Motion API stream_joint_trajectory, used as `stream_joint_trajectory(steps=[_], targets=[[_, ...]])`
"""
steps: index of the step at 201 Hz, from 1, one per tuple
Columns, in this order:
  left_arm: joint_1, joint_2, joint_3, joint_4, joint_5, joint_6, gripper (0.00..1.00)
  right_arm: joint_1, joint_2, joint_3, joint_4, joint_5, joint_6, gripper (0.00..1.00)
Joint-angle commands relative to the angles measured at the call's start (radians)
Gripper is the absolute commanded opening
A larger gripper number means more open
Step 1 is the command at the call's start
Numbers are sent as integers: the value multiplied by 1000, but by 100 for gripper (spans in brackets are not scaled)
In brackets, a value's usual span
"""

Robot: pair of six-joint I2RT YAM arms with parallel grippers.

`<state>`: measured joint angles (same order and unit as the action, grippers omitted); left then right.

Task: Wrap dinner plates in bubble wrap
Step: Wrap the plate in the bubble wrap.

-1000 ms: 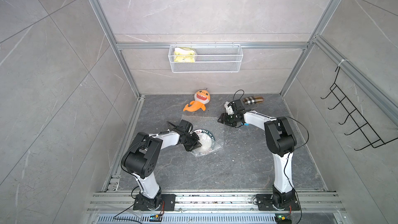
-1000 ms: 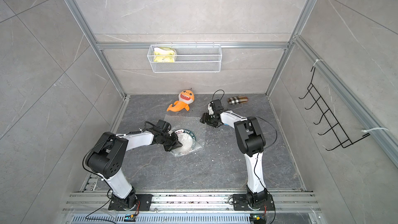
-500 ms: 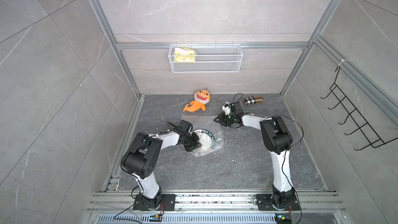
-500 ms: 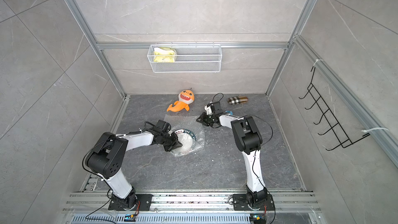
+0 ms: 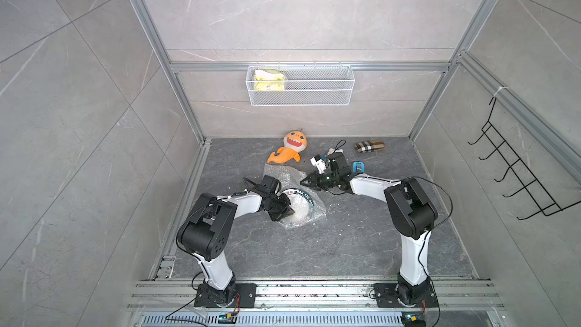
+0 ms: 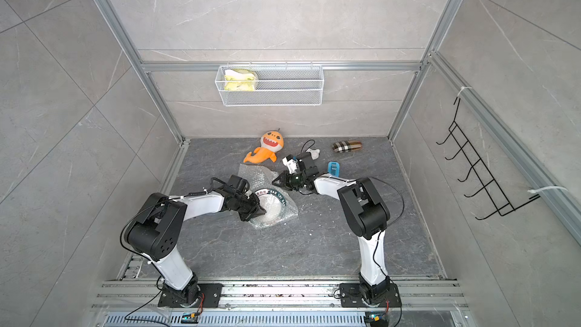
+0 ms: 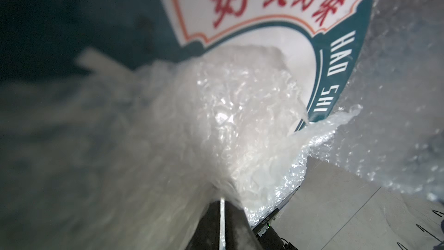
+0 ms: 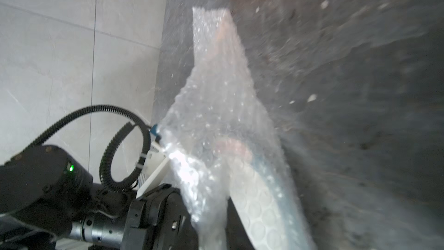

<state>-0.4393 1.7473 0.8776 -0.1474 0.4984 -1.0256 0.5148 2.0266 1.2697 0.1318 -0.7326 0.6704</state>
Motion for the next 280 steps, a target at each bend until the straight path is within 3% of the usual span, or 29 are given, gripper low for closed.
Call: stream_joint_trajectory(steps=[1, 79, 163, 252, 280], targets=[[19, 52, -35, -76, -111, 7, 10, 38, -14, -37, -27, -48, -35, 18], [28, 52, -51, -48, -109, 1, 10, 135, -1, -66, -121, -19, -75, 19], [28, 57, -65, -22, -97, -2, 10, 166, 75, 26, -10, 59, 134, 9], [30, 35, -75, -9, -83, -1, 10, 202, 145, -31, -62, 118, 171, 8], [52, -11, -70, -21, -51, 14, 16, 202, 161, -20, -156, 195, 127, 8]])
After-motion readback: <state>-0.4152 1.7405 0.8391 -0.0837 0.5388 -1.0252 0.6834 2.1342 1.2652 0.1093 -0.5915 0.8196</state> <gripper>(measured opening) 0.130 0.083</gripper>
